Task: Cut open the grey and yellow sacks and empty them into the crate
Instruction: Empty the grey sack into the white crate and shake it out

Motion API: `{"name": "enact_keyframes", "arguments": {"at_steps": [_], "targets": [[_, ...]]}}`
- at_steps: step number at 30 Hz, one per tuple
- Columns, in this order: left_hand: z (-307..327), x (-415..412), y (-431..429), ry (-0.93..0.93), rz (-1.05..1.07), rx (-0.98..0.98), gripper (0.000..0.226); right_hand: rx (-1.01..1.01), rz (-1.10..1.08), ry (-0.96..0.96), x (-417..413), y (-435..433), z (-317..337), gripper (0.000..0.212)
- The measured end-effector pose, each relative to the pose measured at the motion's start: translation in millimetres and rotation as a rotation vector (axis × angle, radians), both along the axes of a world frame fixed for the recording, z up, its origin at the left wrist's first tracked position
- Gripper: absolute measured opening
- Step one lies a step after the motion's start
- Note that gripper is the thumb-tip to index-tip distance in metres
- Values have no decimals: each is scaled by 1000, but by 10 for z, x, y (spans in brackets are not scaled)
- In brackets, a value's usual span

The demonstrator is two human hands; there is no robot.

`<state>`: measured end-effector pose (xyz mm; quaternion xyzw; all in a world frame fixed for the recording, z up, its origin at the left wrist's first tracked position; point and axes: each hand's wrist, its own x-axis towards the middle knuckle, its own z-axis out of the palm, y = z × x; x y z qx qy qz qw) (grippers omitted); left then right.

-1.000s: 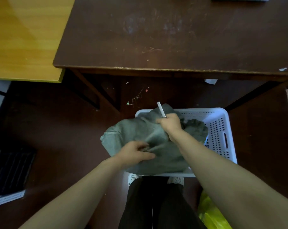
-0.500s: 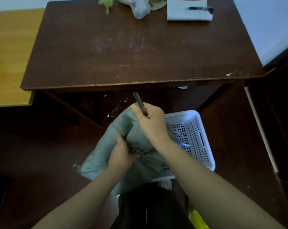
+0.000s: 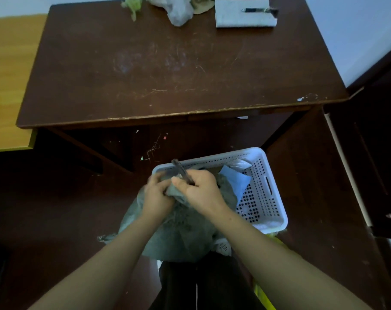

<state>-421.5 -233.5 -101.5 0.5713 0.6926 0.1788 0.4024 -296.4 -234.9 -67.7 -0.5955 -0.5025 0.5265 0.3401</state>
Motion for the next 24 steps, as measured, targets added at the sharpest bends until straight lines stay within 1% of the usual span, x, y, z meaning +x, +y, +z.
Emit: {"name": "enact_keyframes", "arguments": {"at_steps": [1,2,3,4,5,6,8,9,10,12,13,15,16,17,19,21,23,24], "targets": [[22,36,7,-61,-26,-74,20,-67,15,61,31,-4,-39,33],[43,50,-3,-108,-33,-134,35,-187,-22,172,96,20,-78,29],[54,41,-31,-133,-64,-198,40,-339,-105,284,186,62,-130,26],[58,19,-56,-150,-94,-262,36,-484,-217,340,297,119,-210,29],[60,-10,-87,-163,-125,-302,29,-570,-299,299,418,179,-326,33],[83,-41,-116,-185,-143,-319,25,-608,-340,173,528,236,-478,38],[77,-99,-140,-223,-143,-338,22,-632,-309,-76,629,319,-767,51],[66,-121,-132,-238,-144,-345,19,-659,-262,-162,616,344,-866,58],[69,-132,-116,-245,-161,-362,15,-701,-210,-203,571,358,-930,60],[115,-143,-66,-242,-225,-393,12,-776,-113,-205,434,349,-1054,60],[120,-160,-39,-228,-256,-406,13,-782,-52,-223,364,333,-1093,51],[148,-182,1,-196,-261,-413,20,-712,13,-321,270,313,-1124,22],[176,-190,14,-200,-244,-396,22,-656,-25,-345,255,323,-1117,12],[181,-198,25,-218,-214,-356,22,-597,-95,-318,256,348,-1080,5],[179,-216,34,-277,-130,-279,19,-500,-275,-154,275,416,-925,17],[164,-228,39,-266,-45,-209,21,-423,-373,-2,307,425,-745,23],[128,-235,60,-189,-31,-173,21,-446,-416,84,366,285,-652,21],[113,-232,62,-150,-55,-187,25,-490,-433,91,405,184,-648,19]]}}
